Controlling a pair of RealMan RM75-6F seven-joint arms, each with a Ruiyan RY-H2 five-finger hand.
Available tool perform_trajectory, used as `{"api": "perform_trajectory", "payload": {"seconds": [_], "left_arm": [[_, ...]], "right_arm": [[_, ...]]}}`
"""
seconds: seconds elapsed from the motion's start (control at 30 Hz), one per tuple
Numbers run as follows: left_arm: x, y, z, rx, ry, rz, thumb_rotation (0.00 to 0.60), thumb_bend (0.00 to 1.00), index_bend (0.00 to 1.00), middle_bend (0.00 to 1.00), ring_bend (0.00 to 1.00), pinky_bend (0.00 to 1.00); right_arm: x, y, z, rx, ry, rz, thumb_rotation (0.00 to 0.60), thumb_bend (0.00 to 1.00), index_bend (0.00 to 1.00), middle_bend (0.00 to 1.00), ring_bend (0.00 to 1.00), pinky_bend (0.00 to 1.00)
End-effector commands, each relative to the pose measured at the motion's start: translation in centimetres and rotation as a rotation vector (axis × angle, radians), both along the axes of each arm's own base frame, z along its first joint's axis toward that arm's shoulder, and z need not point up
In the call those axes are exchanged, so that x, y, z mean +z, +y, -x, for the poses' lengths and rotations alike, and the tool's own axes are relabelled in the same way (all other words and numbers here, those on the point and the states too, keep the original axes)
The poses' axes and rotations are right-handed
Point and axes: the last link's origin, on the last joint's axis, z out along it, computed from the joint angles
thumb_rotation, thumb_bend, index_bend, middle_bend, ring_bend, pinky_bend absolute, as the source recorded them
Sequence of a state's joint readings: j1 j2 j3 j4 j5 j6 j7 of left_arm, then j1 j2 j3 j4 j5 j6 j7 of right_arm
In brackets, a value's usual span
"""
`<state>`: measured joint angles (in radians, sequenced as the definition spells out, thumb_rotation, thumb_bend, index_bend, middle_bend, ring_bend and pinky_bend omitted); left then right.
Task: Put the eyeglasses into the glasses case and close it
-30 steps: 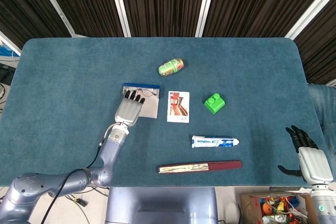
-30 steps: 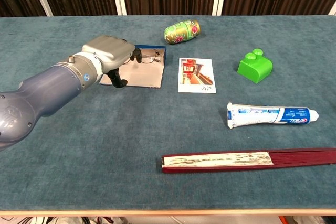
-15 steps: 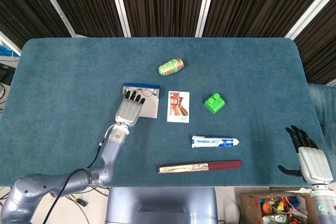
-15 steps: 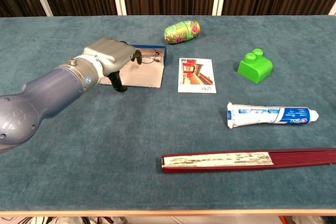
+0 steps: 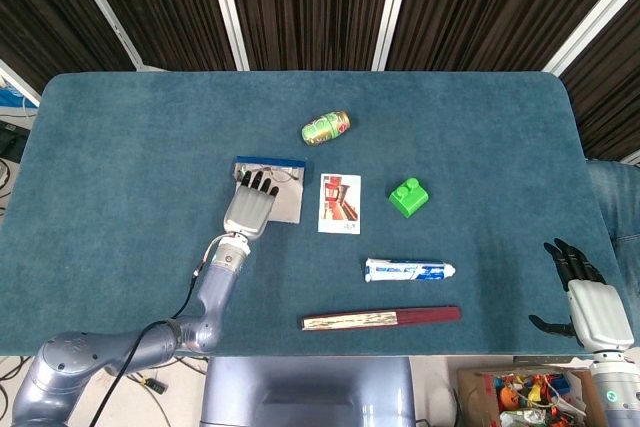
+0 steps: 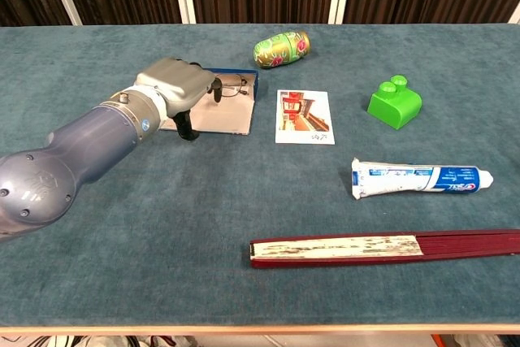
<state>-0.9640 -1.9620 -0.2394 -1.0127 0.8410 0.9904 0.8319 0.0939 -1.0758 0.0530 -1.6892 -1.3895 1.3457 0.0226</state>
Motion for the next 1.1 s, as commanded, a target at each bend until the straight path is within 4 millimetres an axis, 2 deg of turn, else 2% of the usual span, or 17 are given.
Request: {"api": "perform_trajectory", "payload": {"seconds": [0.03,0.23,0.6,0.83,1.1], "left_arm": [[0.0,0.1,0.0,-0.002,0.003,-0.005,0.600,0.32,0.28,0.20,0.07,0.12],[0.0,0.3,0.0,0.000,0.009,-0.015,0.600,0.40,0.28,0.20,0.07,0.12],[0.4,1.6,-0.7,-0.016,0.022,-0.068,0.600,0.40,0.29,0.20,0.07,0.12],[0.5,2.9,-2.4,-0.029,0.015,-0.103,0.600,0.40,0.35,0.21,0.07,0.12],[-0.2,3.8,-2.4,-0.011,0.026,-0.113,0.600,0.41,0.43,0.21,0.07,0.12]], "right_arm": [[0.0,0.0,0.0,0.000,0.000,-0.001,0.600,0.10,0.05,0.00,0.04,0.18],[0.0,0.0,0.0,-0.002,-0.001,-0.002,0.600,0.10,0.05,0.00,0.04,0.18],[0.0,0.0,0.0,-0.003,-0.002,-0.001,0.600,0.10,0.05,0.00,0.04,0.18],[0.0,0.1,0.0,-0.005,0.000,0.000,0.600,0.10,0.05,0.00,0.04,0.18],[0.0,0.1,0.1,-0.008,0.000,0.000,0.600,0.10,0.05,0.00,0.04,0.18]]}}
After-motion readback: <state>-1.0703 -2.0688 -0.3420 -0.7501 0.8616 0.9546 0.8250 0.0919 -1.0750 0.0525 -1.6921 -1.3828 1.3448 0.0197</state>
